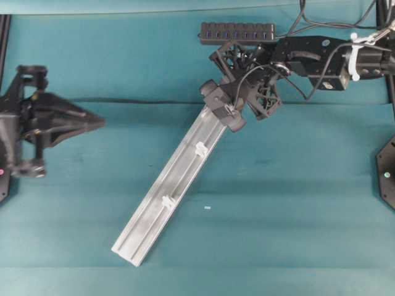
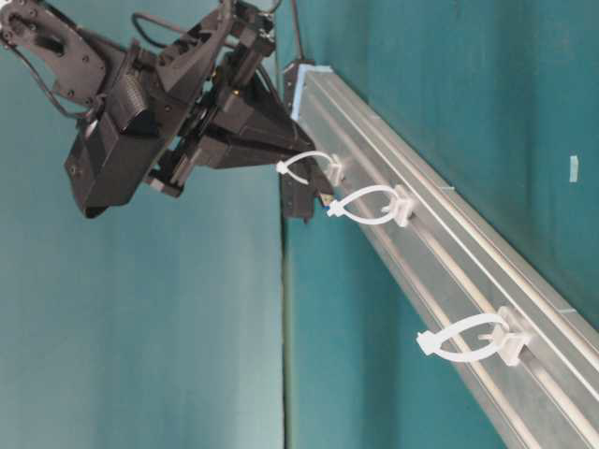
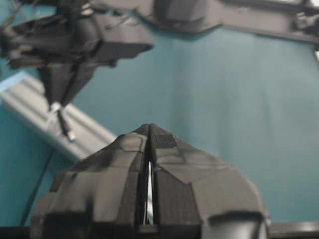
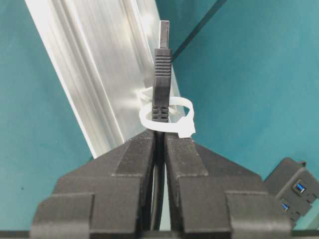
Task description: Pass the USB cable through three rings with both arms.
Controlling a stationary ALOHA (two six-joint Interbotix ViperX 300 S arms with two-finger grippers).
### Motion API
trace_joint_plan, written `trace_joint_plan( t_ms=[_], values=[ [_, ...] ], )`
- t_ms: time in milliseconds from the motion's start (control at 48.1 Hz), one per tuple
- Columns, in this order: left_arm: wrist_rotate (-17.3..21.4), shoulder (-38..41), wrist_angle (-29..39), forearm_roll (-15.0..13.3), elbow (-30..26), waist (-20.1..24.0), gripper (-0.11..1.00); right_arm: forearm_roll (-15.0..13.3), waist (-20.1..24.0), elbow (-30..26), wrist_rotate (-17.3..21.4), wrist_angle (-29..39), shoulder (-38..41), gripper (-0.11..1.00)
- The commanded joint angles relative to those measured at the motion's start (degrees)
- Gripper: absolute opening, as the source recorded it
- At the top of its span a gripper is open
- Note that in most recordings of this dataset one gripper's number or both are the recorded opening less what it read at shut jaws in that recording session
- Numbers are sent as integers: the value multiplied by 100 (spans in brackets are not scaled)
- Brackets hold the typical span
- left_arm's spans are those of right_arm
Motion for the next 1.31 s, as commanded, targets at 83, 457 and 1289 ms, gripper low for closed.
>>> trace_joint_plan(
  t_ms=[83,457,1289],
  values=[
    [-9,905,-264,9,-211,167,31,35,18,-62,-9,-35,9,7],
    [-26,2988,-1916,9,-501,615,87,35,9,-70,9,-26,18,7],
    [-1169,5089,-1222,9,-2109,791,90,290,0,-62,123,-18,9,7]
  ],
)
